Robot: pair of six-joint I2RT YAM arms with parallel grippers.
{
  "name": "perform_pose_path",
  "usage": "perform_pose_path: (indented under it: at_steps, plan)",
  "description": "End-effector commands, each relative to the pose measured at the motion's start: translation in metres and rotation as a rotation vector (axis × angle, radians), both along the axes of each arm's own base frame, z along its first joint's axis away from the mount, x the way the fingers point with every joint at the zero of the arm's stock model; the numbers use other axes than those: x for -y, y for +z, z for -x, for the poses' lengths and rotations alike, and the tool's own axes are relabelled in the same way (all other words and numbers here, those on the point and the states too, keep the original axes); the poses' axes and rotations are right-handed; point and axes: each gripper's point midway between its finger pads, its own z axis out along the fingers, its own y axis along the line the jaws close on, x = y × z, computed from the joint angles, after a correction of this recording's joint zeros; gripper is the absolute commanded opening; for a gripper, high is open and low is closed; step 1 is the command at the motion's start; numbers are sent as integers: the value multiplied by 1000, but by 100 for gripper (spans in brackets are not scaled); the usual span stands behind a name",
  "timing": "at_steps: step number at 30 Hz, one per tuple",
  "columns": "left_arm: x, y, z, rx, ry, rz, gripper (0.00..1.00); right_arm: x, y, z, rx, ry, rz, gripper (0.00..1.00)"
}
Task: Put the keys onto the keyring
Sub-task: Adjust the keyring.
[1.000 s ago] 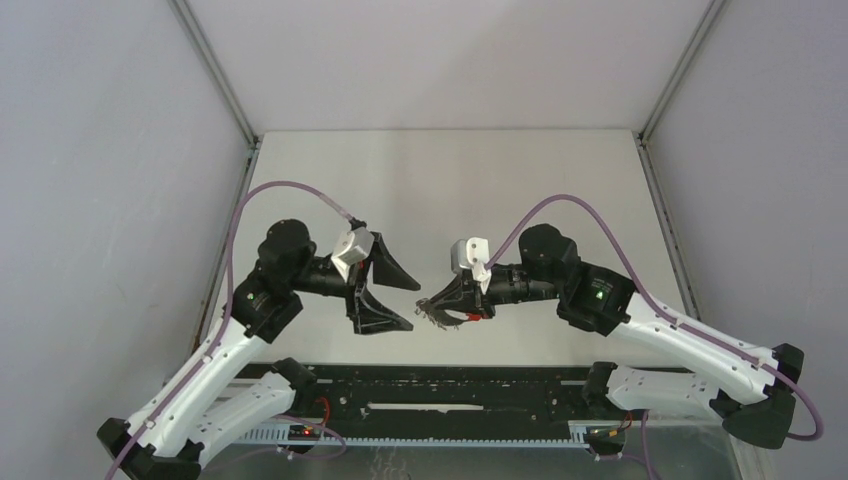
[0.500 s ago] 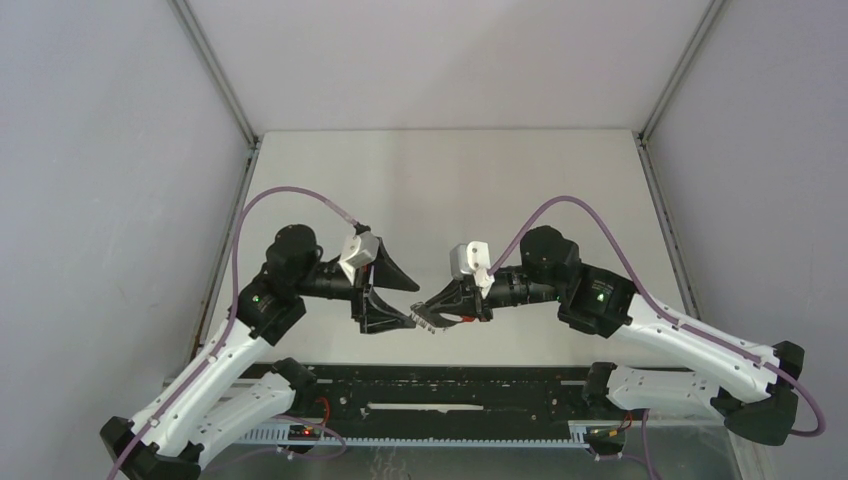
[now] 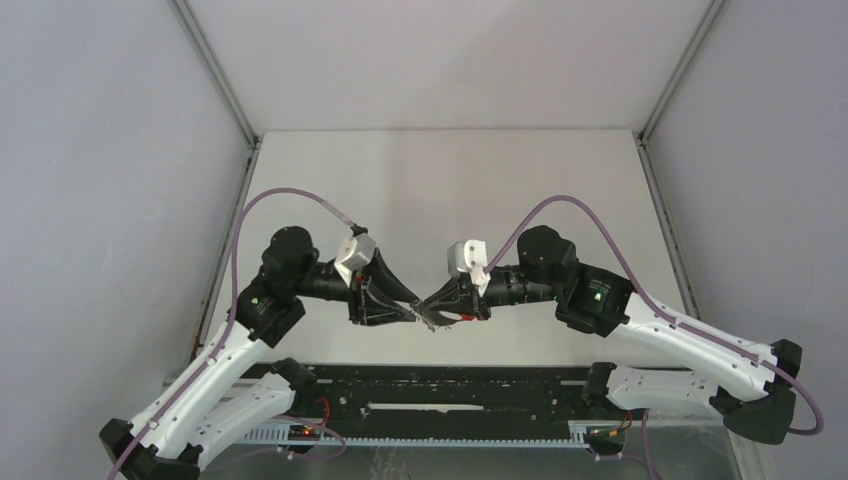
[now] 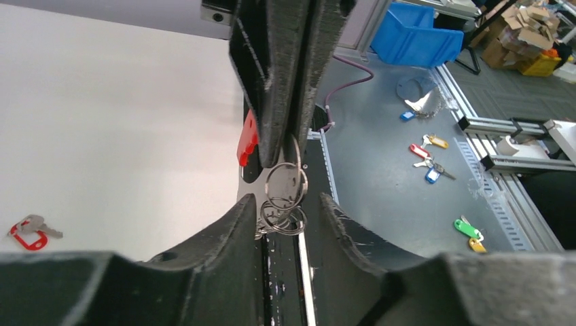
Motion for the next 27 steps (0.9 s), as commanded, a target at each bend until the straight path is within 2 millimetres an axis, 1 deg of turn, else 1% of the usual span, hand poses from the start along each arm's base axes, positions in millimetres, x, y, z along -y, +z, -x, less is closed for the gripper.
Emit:
perform_pose_path:
  at_steps: [1,3,4,11,20,27]
  plan:
    - [0,4,14,3,-71,23,39,-4,33,-2,49,-11,-83,0]
    - [0,4,15,1,-73,23,34,-4,32,-3,48,-14,-79,0]
    - [0,5,15,4,-72,25,33,-4,31,-3,47,-17,-74,0]
    - [-2,20,18,37,-78,47,34,-4,25,-5,40,-22,-54,0]
    - [-3,30,20,43,-76,63,34,-4,22,-4,36,-21,-43,0]
    - [-5,46,23,47,-75,91,35,-4,18,-4,34,-17,-31,0]
